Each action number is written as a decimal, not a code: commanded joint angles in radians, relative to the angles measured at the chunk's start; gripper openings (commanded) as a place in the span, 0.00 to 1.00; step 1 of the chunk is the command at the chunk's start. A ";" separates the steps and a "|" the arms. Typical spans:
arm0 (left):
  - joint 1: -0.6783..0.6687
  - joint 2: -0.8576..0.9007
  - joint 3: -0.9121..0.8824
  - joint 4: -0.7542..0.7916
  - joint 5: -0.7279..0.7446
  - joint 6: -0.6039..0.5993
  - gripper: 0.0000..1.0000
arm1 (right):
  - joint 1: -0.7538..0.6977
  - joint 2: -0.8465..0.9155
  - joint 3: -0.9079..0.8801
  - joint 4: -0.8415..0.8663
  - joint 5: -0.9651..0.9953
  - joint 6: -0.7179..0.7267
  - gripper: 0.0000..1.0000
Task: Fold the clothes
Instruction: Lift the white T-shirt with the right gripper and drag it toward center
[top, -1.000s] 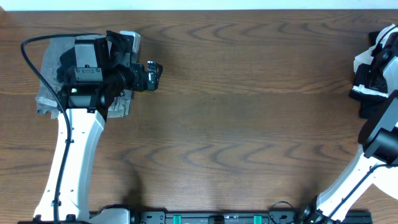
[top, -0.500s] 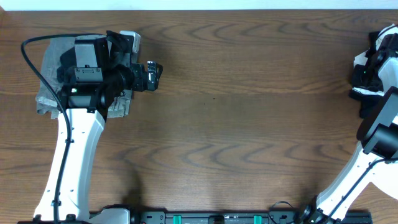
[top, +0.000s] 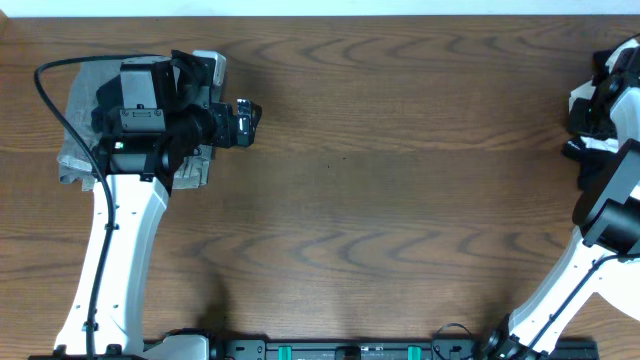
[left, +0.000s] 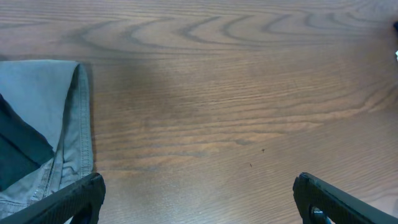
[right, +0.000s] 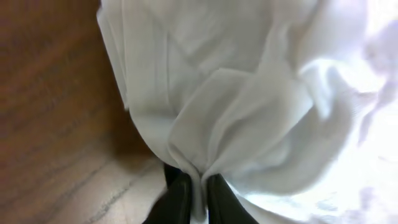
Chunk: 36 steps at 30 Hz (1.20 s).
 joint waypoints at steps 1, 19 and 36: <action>-0.004 0.011 0.010 -0.006 0.006 -0.006 0.98 | 0.009 -0.072 0.042 -0.010 0.014 0.002 0.03; -0.004 0.011 0.010 -0.005 0.006 -0.005 0.98 | 0.129 -0.406 0.042 -0.072 -0.208 0.004 0.01; -0.004 0.011 0.010 -0.006 0.006 -0.005 0.98 | 0.746 -0.303 0.014 -0.117 -0.362 0.184 0.01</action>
